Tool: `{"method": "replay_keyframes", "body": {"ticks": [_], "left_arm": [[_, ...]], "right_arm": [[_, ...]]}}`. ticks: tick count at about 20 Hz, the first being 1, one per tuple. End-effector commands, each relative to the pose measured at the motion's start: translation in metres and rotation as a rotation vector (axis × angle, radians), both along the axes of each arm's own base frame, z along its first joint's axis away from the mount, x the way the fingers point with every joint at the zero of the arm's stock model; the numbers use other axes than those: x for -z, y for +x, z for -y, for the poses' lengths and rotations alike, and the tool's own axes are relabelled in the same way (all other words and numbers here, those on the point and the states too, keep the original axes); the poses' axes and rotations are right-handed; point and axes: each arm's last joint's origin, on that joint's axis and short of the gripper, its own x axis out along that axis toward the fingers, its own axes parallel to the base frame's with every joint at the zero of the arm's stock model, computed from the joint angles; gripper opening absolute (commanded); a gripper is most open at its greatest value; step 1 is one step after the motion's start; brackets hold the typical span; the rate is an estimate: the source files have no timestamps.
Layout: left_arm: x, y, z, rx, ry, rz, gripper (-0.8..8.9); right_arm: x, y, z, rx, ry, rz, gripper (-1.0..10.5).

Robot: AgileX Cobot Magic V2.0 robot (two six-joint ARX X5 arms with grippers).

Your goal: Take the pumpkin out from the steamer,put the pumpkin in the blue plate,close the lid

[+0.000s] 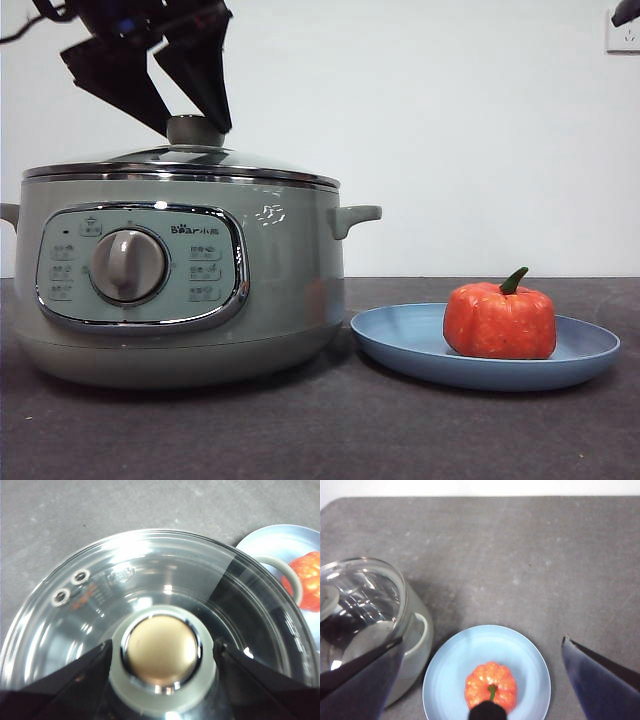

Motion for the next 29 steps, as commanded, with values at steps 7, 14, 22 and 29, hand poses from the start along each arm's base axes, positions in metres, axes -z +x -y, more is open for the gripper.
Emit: {"method": "replay_keyframes", "body": {"ticks": [7,14,22,29], "left_arm": [[-0.037,-0.026,-0.015,-0.002,0.084,-0.109,3.41],[-0.066,-0.063,-0.032,0.035,0.064,-0.033,-0.09],[-0.035,-0.124,-0.067,0.022,-0.107,0.271,-0.09],[0.017,-0.154,-0.084,-0.011,-0.200,0.337,-0.08]], "right_arm": [[0.008,-0.003,0.001,-0.004,-0.029,-0.074,5.3],[0.010,-0.005,0.002,-0.028,-0.082,-0.087,0.2],[0.035,-0.028,0.001,-0.098,0.050,0.198,-0.2],[0.059,-0.041,0.005,-0.097,0.082,0.235,-0.2]]}}
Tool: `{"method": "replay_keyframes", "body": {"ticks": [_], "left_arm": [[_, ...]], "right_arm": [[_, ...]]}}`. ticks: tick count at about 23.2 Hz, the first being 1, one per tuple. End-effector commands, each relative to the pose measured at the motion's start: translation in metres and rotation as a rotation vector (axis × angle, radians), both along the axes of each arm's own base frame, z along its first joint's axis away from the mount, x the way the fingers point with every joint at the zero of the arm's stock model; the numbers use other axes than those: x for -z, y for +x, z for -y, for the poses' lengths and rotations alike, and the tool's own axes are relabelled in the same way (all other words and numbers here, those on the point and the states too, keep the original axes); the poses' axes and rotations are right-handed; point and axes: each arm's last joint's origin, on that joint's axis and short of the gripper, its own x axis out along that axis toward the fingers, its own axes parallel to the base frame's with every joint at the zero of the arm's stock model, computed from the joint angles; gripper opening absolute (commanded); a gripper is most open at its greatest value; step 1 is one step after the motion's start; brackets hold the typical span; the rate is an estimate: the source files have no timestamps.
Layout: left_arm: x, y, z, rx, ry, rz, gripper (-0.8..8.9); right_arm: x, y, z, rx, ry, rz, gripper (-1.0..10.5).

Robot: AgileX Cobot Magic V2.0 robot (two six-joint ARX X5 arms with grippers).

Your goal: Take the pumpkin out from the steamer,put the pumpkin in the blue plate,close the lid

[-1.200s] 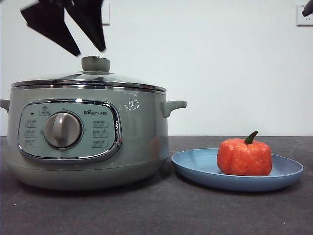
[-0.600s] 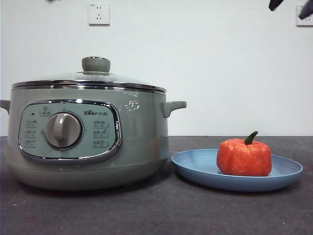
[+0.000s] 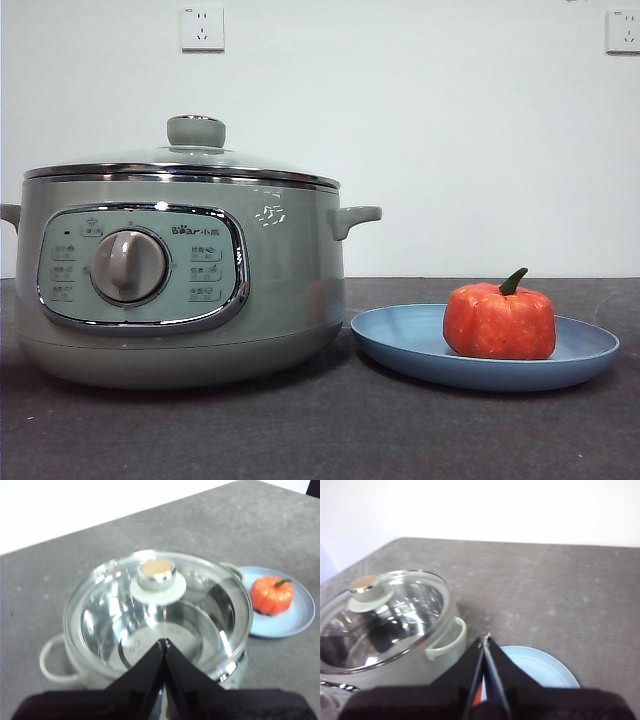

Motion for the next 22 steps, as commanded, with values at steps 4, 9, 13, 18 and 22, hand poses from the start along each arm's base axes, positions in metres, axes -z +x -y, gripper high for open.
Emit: {"method": "replay_keyframes", "body": {"ticks": [4,9,13,18,22], "left_arm": [[0.006,0.000,0.000,-0.002,0.009,-0.050,-0.03],[0.008,0.002,0.002,-0.001,0.023,-0.073,-0.03],[0.008,0.002,0.002,-0.001,0.023,-0.075,-0.03],[0.008,0.002,0.002,-0.001,0.024,-0.075,-0.03],[0.004,-0.012,-0.008,-0.018,-0.002,-0.026,-0.03]], "right_arm": [[0.005,0.003,-0.001,0.019,-0.001,-0.024,-0.2],[0.005,0.002,-0.001,0.019,-0.004,-0.028,-0.2],[0.006,0.002,-0.001,0.019,-0.005,-0.029,-0.2],[0.006,0.002,-0.001,0.019,-0.009,-0.035,-0.2],[0.006,0.002,-0.001,0.019,-0.010,-0.036,-0.2]]}}
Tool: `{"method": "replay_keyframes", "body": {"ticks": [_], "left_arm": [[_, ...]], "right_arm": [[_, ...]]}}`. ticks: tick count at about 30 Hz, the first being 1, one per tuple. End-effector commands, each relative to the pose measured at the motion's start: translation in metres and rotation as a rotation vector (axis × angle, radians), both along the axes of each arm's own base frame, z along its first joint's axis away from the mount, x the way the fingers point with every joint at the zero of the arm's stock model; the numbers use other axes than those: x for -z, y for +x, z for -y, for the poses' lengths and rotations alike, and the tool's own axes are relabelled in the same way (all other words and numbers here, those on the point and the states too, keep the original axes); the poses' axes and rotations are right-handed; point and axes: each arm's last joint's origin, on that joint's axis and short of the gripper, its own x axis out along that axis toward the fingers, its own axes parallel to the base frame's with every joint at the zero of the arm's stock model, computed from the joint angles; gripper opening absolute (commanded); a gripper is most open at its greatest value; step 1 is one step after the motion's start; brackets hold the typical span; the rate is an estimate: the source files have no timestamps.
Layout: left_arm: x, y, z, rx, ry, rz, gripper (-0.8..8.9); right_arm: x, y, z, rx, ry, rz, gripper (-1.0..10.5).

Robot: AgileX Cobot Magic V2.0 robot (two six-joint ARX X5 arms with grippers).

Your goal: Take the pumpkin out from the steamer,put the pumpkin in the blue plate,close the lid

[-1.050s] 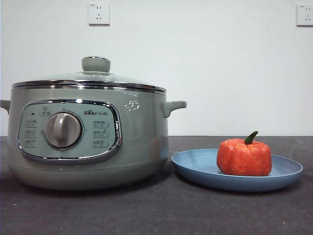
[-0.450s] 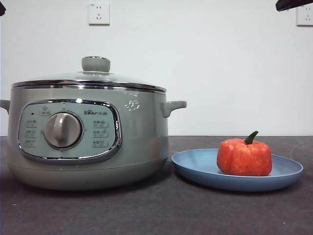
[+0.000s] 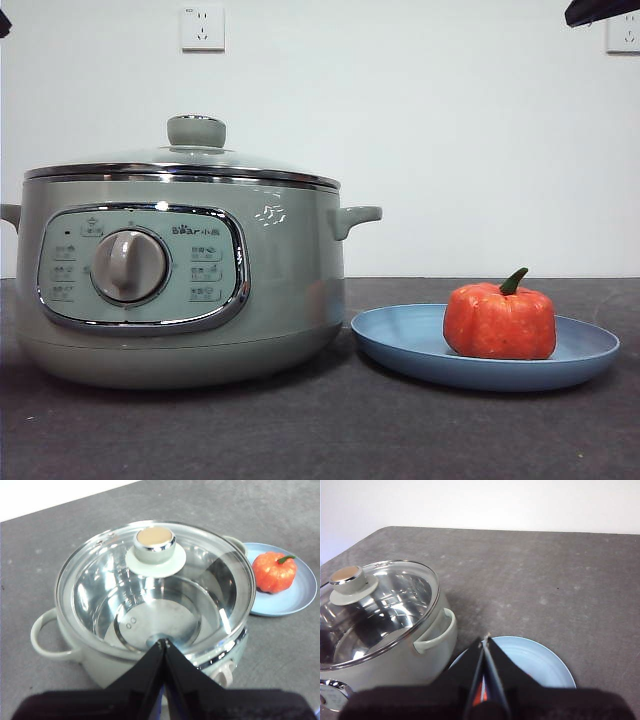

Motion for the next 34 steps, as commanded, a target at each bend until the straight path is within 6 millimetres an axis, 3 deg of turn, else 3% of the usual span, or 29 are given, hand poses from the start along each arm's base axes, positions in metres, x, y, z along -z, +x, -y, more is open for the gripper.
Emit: {"method": "replay_keyframes", "body": {"ticks": [1,4,7,10,13,19,23,26,34], "left_arm": [[-0.004,-0.016,-0.011,-0.020,-0.042,0.059,-0.03],[-0.007,-0.032,-0.025,-0.080,-0.100,0.180,-0.03],[0.002,-0.038,-0.035,-0.188,-0.155,0.326,-0.03],[0.028,-0.032,-0.041,-0.339,-0.129,0.423,-0.03],[0.060,-0.023,-0.047,-0.452,-0.099,0.409,-0.03],[0.114,-0.007,-0.052,-0.534,-0.043,0.271,-0.03],[0.140,0.000,-0.053,-0.549,-0.043,0.256,-0.03],[0.150,0.002,-0.053,-0.562,-0.069,0.242,-0.03],[0.149,0.002,-0.053,-0.566,-0.078,0.245,-0.03]], "right_arm": [[0.003,0.000,0.000,0.004,0.005,-0.007,-0.2],[0.003,0.000,0.000,0.005,0.004,-0.007,-0.2],[0.003,0.000,0.000,0.004,0.004,-0.007,-0.2],[0.003,0.000,0.000,0.004,0.005,-0.007,-0.2],[0.003,0.000,0.000,0.005,0.004,-0.007,-0.2],[0.003,0.000,0.000,0.004,0.005,-0.007,-0.2],[0.003,0.000,0.000,0.005,0.004,-0.007,-0.2],[0.003,0.000,0.000,0.004,0.004,-0.007,-0.2],[0.003,0.000,0.000,0.004,0.003,-0.010,-0.2]]}}
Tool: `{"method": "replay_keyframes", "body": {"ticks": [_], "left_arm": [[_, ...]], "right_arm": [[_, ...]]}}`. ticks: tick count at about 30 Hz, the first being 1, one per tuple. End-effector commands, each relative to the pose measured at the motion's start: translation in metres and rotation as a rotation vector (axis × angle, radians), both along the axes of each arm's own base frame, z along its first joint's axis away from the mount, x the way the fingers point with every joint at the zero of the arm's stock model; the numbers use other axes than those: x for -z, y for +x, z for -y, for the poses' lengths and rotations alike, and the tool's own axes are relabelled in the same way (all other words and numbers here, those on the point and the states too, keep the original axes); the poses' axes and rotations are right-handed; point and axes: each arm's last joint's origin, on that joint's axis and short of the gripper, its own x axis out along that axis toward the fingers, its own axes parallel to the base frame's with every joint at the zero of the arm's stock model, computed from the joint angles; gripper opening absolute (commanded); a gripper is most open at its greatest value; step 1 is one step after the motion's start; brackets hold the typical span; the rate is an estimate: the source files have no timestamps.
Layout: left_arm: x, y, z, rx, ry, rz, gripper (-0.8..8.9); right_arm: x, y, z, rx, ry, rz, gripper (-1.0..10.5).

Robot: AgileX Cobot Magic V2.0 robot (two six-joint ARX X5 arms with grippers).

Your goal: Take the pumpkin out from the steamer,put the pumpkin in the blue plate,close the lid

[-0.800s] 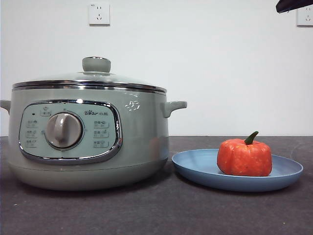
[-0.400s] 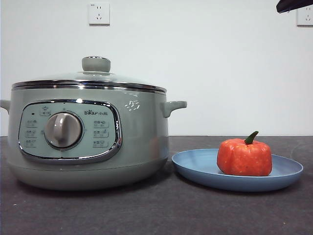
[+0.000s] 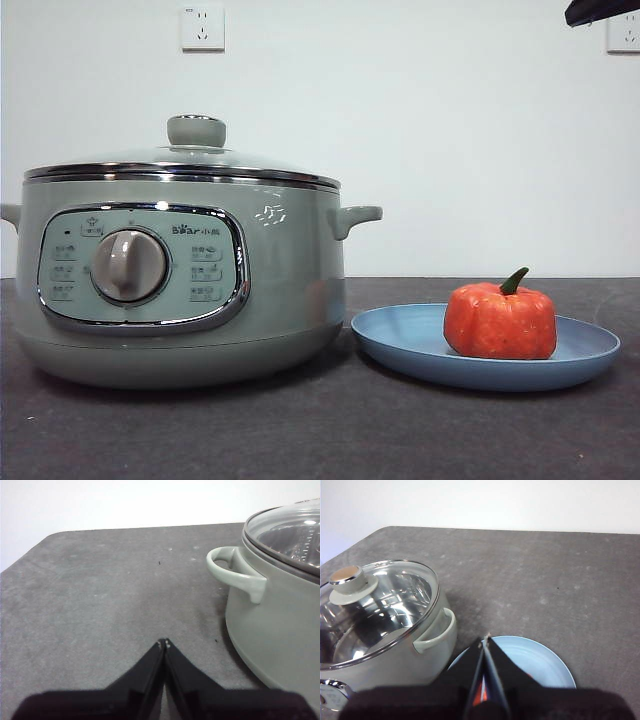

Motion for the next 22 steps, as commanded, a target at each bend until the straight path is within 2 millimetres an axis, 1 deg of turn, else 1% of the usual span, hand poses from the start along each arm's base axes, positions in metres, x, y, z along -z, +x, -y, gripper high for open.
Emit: {"method": "replay_keyframes", "body": {"ticks": [1,22], "left_arm": [[0.0051,0.0006,-0.0004,-0.007,-0.012,-0.012,-0.03],[0.0051,0.0006,-0.0004,-0.008,-0.012,-0.012,-0.03]], "right_arm": [[0.0027,0.0000,-0.0001,0.004,0.004,-0.007,-0.2],[0.0036,-0.0003,0.0001,0.002,-0.006,-0.012,-0.2]]}}
